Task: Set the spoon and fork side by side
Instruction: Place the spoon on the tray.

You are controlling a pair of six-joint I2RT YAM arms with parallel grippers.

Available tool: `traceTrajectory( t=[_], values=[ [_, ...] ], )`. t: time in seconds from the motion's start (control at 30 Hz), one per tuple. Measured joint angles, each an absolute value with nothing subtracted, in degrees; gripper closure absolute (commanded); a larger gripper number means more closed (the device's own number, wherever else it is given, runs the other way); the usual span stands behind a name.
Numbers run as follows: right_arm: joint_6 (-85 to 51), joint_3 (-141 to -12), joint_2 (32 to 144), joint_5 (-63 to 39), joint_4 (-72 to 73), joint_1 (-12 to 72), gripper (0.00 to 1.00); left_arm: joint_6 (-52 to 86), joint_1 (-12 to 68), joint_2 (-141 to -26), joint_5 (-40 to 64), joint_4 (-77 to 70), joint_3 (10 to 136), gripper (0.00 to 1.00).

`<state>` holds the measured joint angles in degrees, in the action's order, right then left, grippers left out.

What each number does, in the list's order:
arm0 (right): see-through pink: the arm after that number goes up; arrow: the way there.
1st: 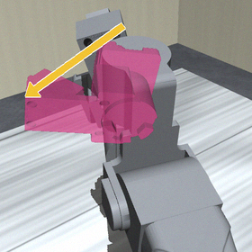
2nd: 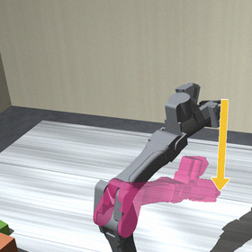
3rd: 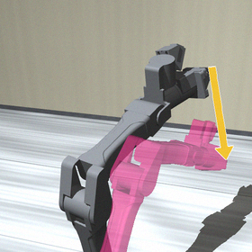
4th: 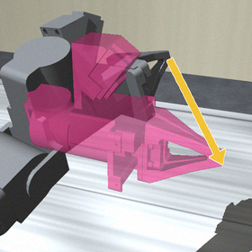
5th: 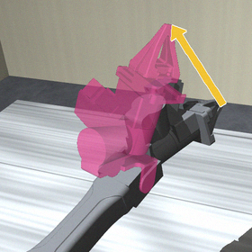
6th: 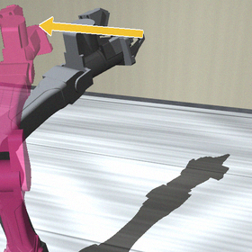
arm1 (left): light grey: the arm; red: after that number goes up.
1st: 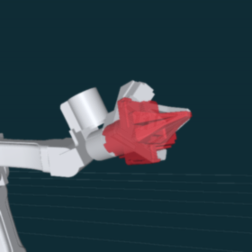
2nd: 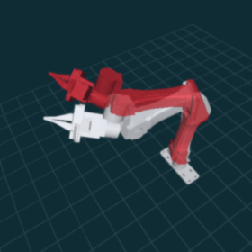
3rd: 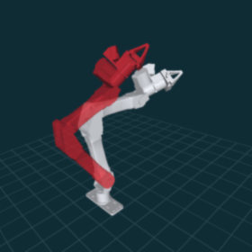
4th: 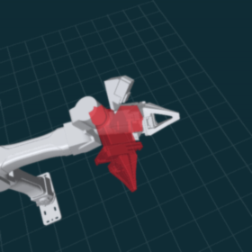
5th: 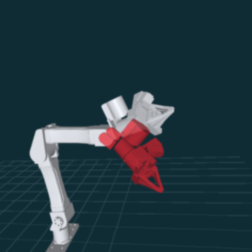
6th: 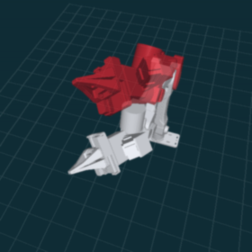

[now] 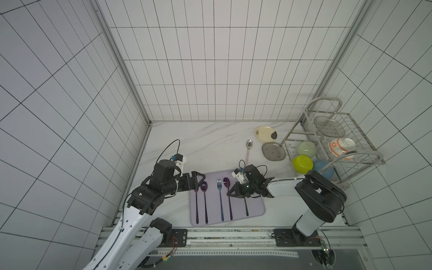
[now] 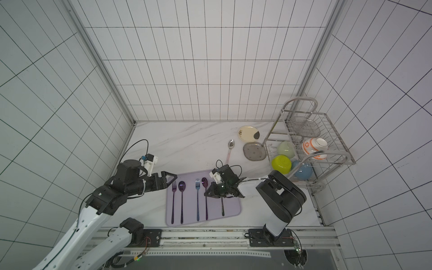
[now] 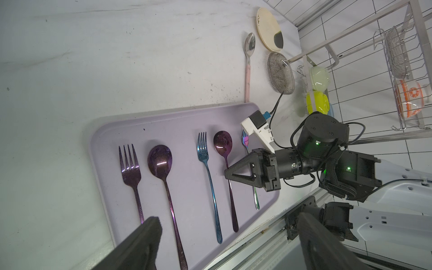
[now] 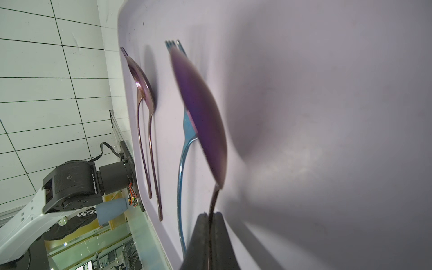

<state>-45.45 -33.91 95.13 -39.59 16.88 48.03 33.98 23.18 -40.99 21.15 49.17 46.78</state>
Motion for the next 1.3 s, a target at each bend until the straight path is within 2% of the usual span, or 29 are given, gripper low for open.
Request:
traceTrajectory(
  t=[0.37, 0.83, 0.93, 1.1, 1.3],
  values=[
    [-43.33, -35.48, 95.48, -38.41, 12.34, 48.03, 0.86, 33.98, 23.18, -40.99, 20.58, 49.15, 46.74, 0.07],
    [-42.63, -36.34, 92.29, -34.72, 7.01, 48.05, 0.76, 34.00, 23.18, -40.51, 20.34, 49.15, 46.57, 0.06],
    [-42.57, -36.40, 89.80, -32.60, 3.97, 48.12, 0.70, 34.06, 23.18, -40.51, 20.34, 49.15, 46.50, 0.02],
    [-41.89, -39.55, 83.37, -29.32, -3.55, 48.40, 0.60, 34.00, 23.18, -40.51, 20.21, 49.12, 46.37, 0.02],
    [-39.03, -48.80, 75.26, -23.46, -16.51, 47.75, 0.32, 34.02, 23.18, -41.34, 20.21, 48.95, 46.37, 0.02]
  ],
)
